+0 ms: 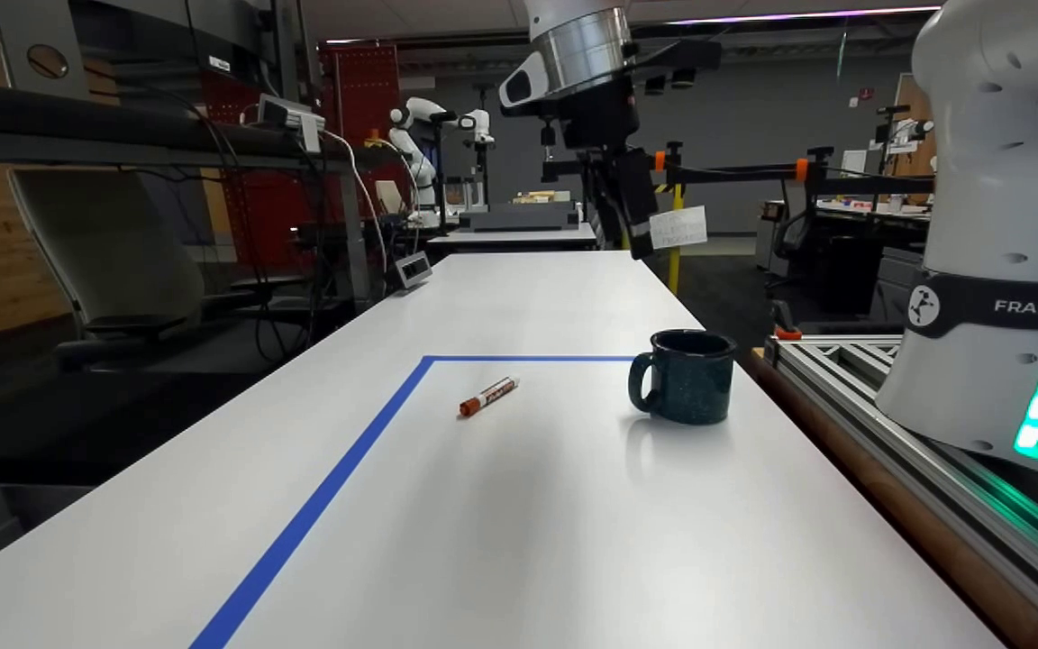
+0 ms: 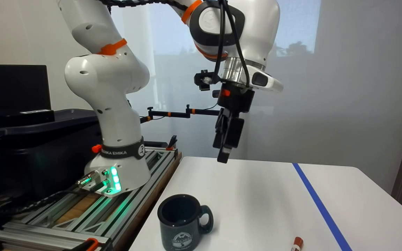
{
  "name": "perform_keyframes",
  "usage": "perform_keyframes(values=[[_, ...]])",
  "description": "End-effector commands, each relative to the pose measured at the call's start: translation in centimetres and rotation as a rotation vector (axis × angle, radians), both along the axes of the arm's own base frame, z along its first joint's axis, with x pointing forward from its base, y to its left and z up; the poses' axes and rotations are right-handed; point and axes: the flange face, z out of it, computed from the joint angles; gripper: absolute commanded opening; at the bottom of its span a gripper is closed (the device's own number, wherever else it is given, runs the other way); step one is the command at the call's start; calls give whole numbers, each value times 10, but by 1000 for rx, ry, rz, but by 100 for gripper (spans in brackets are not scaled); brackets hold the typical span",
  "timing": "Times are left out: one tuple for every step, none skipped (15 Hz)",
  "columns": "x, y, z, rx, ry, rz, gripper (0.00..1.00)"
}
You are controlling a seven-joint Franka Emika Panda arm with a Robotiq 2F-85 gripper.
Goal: Take the marker out of the mug.
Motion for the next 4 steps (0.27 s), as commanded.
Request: perform_keyframes(values=[[0,0,0,1,3,-1,100],[0,-1,-1,1,5,-1,100],[0,-1,-1,1,5,-1,100],[0,-1,-1,1,5,-2,100]])
